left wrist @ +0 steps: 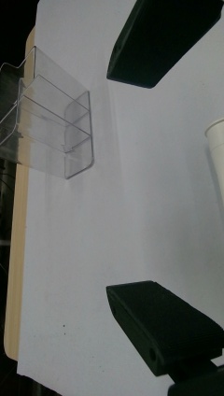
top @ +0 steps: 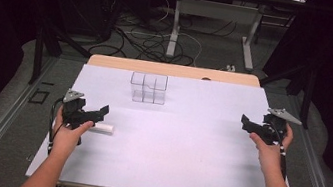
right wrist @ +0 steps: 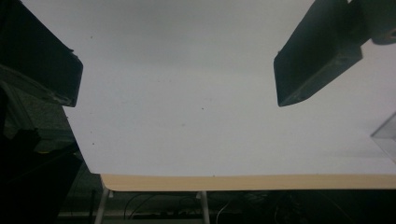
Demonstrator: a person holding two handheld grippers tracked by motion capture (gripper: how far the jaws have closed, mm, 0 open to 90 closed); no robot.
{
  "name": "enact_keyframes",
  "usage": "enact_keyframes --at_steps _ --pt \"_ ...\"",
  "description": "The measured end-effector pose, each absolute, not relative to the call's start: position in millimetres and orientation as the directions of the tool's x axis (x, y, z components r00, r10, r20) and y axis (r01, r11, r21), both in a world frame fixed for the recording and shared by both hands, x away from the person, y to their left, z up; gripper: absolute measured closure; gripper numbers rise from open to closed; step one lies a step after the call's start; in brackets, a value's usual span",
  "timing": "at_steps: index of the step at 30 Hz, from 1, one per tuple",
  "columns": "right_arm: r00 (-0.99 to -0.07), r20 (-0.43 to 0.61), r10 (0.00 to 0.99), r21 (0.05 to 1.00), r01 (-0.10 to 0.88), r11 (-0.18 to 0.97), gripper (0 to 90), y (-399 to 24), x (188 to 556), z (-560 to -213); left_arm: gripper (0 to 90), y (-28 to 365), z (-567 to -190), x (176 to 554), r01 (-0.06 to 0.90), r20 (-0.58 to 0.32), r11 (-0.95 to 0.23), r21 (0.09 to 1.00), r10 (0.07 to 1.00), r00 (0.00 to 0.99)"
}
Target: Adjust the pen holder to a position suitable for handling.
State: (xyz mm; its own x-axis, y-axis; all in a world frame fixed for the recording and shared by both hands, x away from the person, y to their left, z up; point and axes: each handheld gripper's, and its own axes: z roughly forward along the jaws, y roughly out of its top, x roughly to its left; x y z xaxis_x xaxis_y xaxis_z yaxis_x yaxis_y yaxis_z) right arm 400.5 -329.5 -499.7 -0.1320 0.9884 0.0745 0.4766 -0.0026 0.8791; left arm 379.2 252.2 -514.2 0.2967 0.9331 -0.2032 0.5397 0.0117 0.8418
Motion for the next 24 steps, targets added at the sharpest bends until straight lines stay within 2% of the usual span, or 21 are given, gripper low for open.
enact_keyframes --at_steps 4,13,18,24 --pt "-0.153 0.022 0.988 0.875 0.482 0.055 0.9 -326 402 -506 1.2 250 -514 382 0.536 -0.203 0.013 0.844 0.933 0.297" --pt "-0.126 0.063 0.99 0.873 0.488 0.007 0.9 -321 402 -506 3.6 239 -503 392 0.512 -0.192 0.008 0.859 0.932 0.307" --pt "-0.125 0.034 0.992 0.876 0.481 0.03 0.9 -321 401 -507 15.9 231 -491 400 0.485 -0.187 0.03 0.874 0.942 0.279" --pt "-0.142 0.031 0.989 0.873 0.486 0.042 0.9 -320 402 -510 22.6 223 -480 416 0.452 -0.208 0.061 0.89 0.936 0.284"
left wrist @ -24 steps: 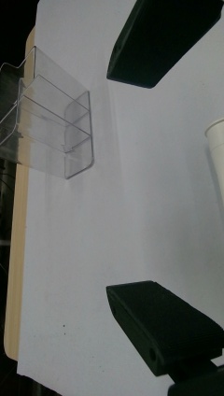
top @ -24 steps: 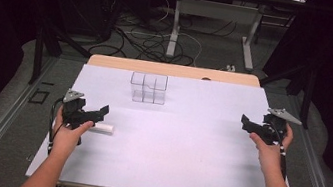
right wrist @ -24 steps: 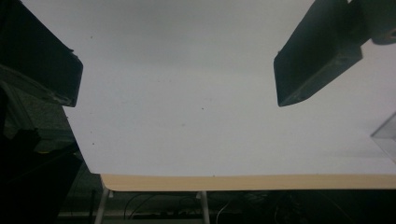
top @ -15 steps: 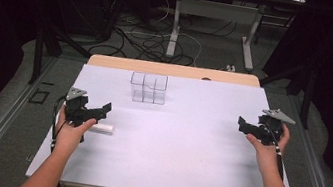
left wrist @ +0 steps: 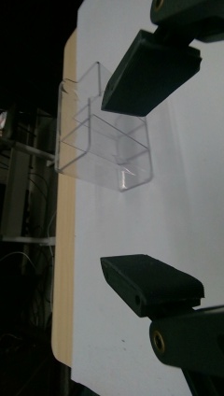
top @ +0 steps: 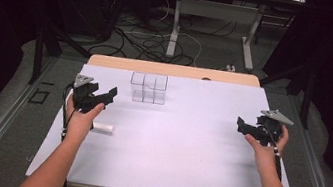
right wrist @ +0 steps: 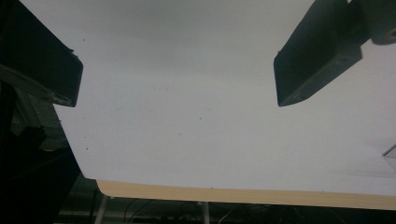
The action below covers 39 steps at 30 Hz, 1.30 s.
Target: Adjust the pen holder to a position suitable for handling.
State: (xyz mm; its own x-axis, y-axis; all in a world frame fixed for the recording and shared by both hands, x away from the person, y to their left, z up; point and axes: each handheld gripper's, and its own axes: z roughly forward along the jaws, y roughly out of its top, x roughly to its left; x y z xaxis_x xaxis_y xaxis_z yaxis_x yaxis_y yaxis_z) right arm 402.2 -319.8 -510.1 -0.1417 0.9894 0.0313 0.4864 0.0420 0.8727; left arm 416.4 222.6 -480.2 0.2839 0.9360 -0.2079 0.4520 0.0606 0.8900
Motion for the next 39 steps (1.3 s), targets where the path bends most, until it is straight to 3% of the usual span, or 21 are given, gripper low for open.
enact_keyframes --at_steps 15,18,29,39 --pt "-0.142 0.045 0.989 0.876 0.481 0.029 2.9 -320 401 -510 27.2 201 -445 452 0.456 -0.181 0.025 0.889 0.936 0.301" --pt "-0.139 0.059 0.989 0.876 0.482 0.015 3.2 -320 401 -510 28.5 195 -441 460 0.484 -0.211 0.034 0.874 0.925 0.316" --pt "-0.139 0.072 0.988 0.874 0.487 0.005 4.1 -321 401 -511 39.1 174 -436 481 0.516 -0.183 -0.01 0.856 0.929 0.321" --pt "-0.143 0.074 0.987 0.873 0.487 0.005 4.6 -322 401 -512 49.6 170 -446 496 0.564 -0.226 0.017 0.825 0.926 0.302"
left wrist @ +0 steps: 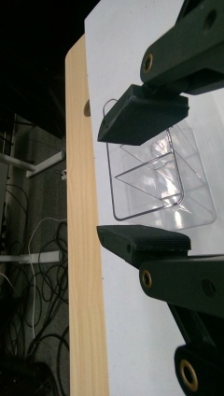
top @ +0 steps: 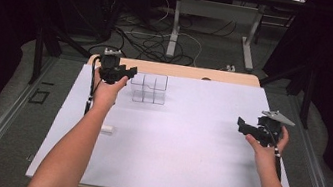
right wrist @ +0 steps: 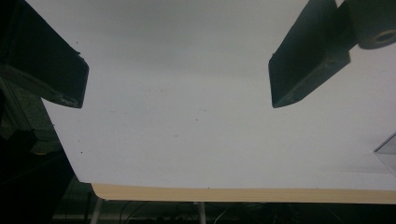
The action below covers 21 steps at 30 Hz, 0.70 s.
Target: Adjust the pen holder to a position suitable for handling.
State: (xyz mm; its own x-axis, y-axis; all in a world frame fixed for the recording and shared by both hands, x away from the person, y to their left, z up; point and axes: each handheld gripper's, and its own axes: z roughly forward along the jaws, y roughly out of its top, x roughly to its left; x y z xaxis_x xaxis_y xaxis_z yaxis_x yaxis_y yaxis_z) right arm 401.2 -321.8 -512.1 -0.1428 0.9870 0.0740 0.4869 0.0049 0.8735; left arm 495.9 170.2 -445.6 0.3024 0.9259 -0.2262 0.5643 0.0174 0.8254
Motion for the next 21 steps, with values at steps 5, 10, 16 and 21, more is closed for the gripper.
enact_keyframes --at_steps 5,10,16,21 --pt "-0.146 0.074 0.987 0.872 0.489 0.007 4.7 -321 401 -512 54.5 169 -453 502 0.59 -0.225 0.009 0.807 0.929 0.293" --pt "-0.153 0.064 0.986 0.873 0.487 0.019 4.8 -322 402 -514 58.2 169 -459 506 0.604 -0.224 0.004 0.797 0.931 0.29" --pt "-0.152 0.073 0.986 0.869 0.495 0.012 4.9 -322 402 -515 64.0 169 -466 510 0.633 -0.211 -0.019 0.774 0.935 0.286" --pt "-0.149 0.07 0.986 0.867 0.498 0.014 5.1 -323 403 -515 66.7 168 -470 512 0.648 -0.204 -0.029 0.761 0.938 0.281"
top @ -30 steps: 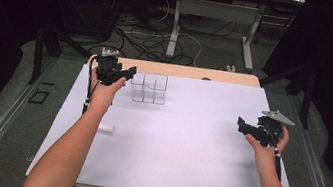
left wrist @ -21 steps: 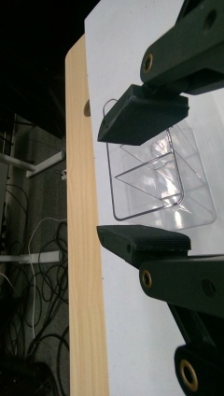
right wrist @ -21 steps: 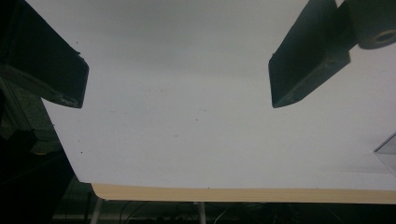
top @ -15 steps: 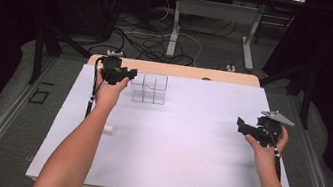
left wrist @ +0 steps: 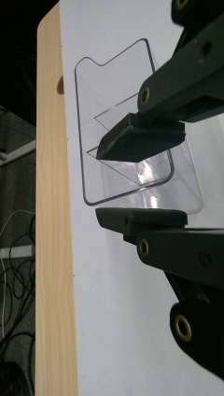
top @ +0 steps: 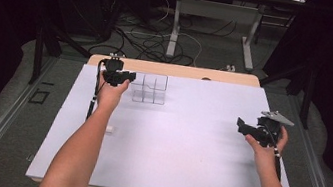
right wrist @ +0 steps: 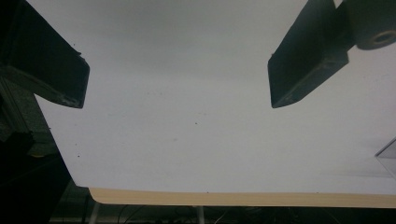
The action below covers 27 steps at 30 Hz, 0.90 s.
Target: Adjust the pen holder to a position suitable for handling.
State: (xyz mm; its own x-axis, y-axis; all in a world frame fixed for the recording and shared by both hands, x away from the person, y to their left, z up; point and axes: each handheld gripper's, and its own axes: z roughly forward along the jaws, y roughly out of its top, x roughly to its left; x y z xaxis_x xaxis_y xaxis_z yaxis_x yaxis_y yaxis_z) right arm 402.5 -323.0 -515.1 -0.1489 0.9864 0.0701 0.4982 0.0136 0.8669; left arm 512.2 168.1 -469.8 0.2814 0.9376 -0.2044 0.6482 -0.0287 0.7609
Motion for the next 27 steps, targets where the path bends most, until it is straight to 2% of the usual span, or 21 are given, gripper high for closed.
enact_keyframes --at_steps 15,27 --pt "-0.149 0.073 0.986 0.864 0.503 0.012 5.5 -323.3 403.1 -516.6 85.0 164.0 -478.4 515.6 0.678 -0.21 -0.017 0.735 0.945 0.251" --pt "-0.159 0.084 0.984 0.864 0.503 0.008 5.7 -321.0 403.0 -516.2 85.9 162.2 -479.9 515.3 0.681 -0.212 -0.007 0.732 0.948 0.237"
